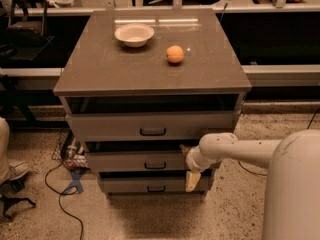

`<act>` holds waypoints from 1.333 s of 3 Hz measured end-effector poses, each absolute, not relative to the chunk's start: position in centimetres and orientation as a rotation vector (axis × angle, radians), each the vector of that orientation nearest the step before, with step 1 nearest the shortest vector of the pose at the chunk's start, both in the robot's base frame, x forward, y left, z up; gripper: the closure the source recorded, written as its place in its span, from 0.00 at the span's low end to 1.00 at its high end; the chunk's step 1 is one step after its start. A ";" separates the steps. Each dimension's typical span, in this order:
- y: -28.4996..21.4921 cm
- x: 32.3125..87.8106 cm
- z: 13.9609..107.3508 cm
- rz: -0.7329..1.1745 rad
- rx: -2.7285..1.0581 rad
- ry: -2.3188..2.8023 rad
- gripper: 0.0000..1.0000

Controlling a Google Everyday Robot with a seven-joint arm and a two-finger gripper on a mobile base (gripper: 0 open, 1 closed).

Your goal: Open middle drawer

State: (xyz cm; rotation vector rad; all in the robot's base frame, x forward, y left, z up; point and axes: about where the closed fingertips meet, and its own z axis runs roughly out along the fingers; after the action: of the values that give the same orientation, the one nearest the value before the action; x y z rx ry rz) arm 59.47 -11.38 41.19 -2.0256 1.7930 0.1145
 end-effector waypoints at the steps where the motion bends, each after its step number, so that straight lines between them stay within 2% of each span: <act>1: -11.0 59.6 39.8 0.126 -2.008 1.824 0.26; 3: -11.4 59.1 39.9 0.128 -1.994 1.845 0.72; 4: -11.4 59.1 40.2 0.128 -1.994 1.845 1.00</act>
Offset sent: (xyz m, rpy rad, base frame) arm -0.0083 -0.0067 -0.0196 0.0007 0.0263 -0.0669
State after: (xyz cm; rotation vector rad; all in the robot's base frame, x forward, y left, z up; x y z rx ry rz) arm 59.11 -11.37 40.18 -1.9938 1.8454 0.1279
